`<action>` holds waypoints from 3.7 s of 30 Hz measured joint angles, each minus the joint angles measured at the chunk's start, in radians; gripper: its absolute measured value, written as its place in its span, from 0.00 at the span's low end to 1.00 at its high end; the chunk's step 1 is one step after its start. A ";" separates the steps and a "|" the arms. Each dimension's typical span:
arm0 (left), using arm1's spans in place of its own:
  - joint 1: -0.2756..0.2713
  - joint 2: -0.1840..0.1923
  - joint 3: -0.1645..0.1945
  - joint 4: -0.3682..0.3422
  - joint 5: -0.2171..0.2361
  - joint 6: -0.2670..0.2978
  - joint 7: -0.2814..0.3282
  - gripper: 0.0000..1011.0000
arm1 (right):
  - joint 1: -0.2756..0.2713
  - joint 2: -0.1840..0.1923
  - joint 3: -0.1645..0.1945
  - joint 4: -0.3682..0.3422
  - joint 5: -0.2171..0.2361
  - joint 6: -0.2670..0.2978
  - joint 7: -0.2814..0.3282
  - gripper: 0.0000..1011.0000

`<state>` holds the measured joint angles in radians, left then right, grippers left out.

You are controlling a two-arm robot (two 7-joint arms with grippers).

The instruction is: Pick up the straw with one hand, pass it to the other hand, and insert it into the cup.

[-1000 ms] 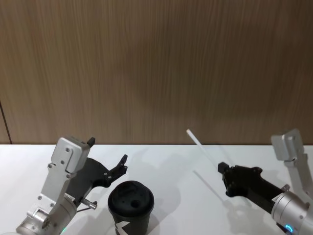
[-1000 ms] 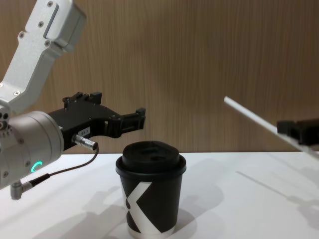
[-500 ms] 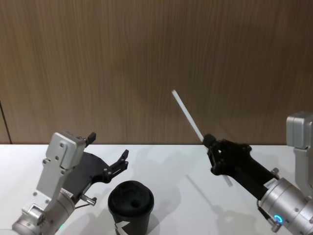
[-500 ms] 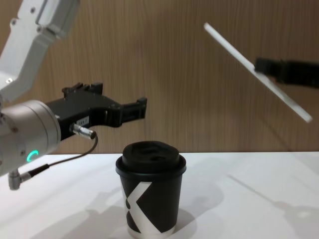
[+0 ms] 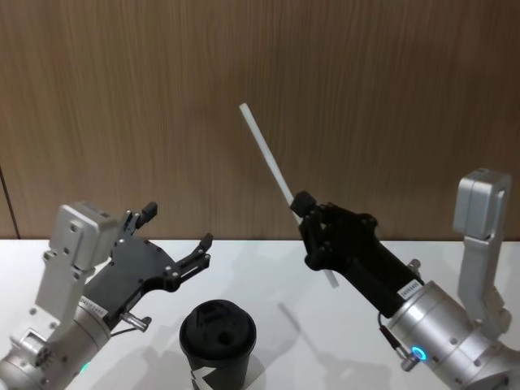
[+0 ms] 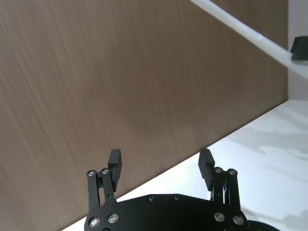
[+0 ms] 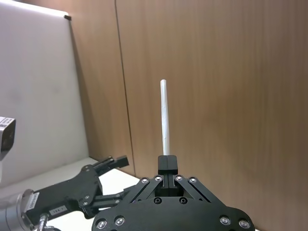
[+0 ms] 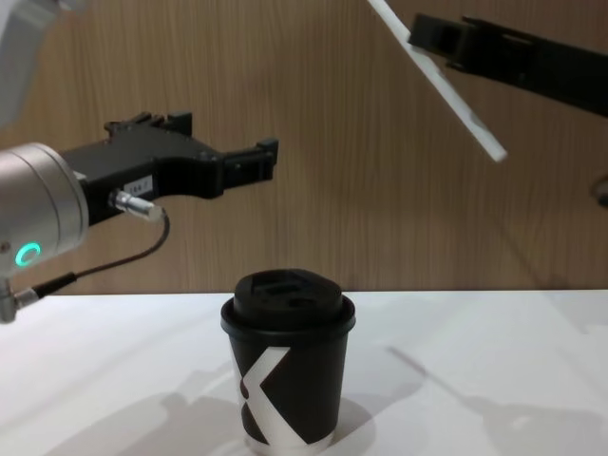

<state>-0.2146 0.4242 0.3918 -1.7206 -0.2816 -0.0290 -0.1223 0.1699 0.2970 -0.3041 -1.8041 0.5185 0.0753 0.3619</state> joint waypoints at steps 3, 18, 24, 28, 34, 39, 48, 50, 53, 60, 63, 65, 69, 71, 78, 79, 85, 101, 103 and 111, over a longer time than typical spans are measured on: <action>0.003 0.003 -0.010 -0.007 -0.022 -0.003 -0.018 0.99 | 0.008 -0.011 -0.013 0.006 0.002 -0.010 0.002 0.00; 0.026 0.009 -0.093 -0.050 -0.242 -0.004 -0.172 0.99 | 0.036 -0.044 -0.051 0.025 0.009 -0.039 0.009 0.00; 0.029 0.007 -0.119 -0.065 -0.340 0.012 -0.230 0.99 | 0.040 -0.049 -0.056 0.029 0.010 -0.043 0.010 0.00; 0.027 0.005 -0.131 -0.071 -0.400 0.027 -0.263 0.99 | 0.042 -0.051 -0.059 0.030 0.010 -0.045 0.011 0.00; 0.020 -0.003 -0.146 -0.079 -0.490 0.050 -0.308 0.99 | 0.043 -0.053 -0.062 0.031 0.011 -0.047 0.011 0.00; 0.010 -0.011 -0.151 -0.082 -0.550 0.065 -0.338 0.99 | 0.044 -0.054 -0.063 0.032 0.011 -0.048 0.012 0.00; -0.015 -0.026 -0.144 -0.076 -0.614 0.087 -0.367 0.99 | 0.045 -0.055 -0.065 0.033 0.011 -0.049 0.012 0.00; -0.024 -0.030 -0.140 -0.072 -0.630 0.094 -0.372 0.99 | 0.045 -0.056 -0.065 0.033 0.011 -0.049 0.012 0.00; -0.037 -0.037 -0.133 -0.064 -0.648 0.105 -0.377 0.99 | 0.046 -0.056 -0.065 0.033 0.011 -0.049 0.012 0.00; -0.065 -0.054 -0.118 -0.044 -0.689 0.132 -0.380 0.99 | 0.046 -0.056 -0.066 0.033 0.011 -0.050 0.012 0.00; -0.077 -0.064 -0.112 -0.032 -0.707 0.144 -0.378 0.99 | 0.046 -0.057 -0.066 0.033 0.011 -0.050 0.012 0.00; -0.085 -0.071 -0.108 -0.023 -0.723 0.154 -0.376 0.99 | 0.046 -0.057 -0.066 0.033 0.011 -0.050 0.012 0.00; -0.102 -0.084 -0.102 -0.004 -0.747 0.168 -0.374 0.99 | 0.046 -0.057 -0.066 0.033 0.011 -0.050 0.012 0.00; -0.108 -0.088 -0.099 0.003 -0.756 0.172 -0.373 0.99 | 0.046 -0.057 -0.066 0.033 0.011 -0.050 0.012 0.00; -0.141 -0.106 -0.086 0.037 -0.792 0.199 -0.372 0.99 | 0.046 -0.057 -0.066 0.033 0.011 -0.050 0.012 0.00; -0.144 -0.107 -0.084 0.040 -0.796 0.201 -0.372 0.99 | 0.046 -0.057 -0.066 0.033 0.011 -0.050 0.012 0.00; -0.166 -0.114 -0.070 0.061 -0.811 0.210 -0.382 0.99 | 0.046 -0.057 -0.066 0.033 0.011 -0.050 0.012 0.00; -0.201 -0.116 -0.044 0.084 -0.825 0.209 -0.408 0.86 | 0.046 -0.057 -0.066 0.033 0.011 -0.050 0.012 0.00; -0.203 -0.116 -0.043 0.084 -0.826 0.208 -0.409 0.83 | 0.046 -0.057 -0.066 0.033 0.011 -0.050 0.012 0.00; -0.205 -0.115 -0.038 0.085 -0.833 0.196 -0.408 0.59 | 0.046 -0.057 -0.066 0.033 0.011 -0.050 0.012 0.00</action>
<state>-0.4196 0.3096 0.3533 -1.6355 -1.1141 0.1668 -0.5305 0.2160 0.2405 -0.3698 -1.7712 0.5295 0.0255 0.3736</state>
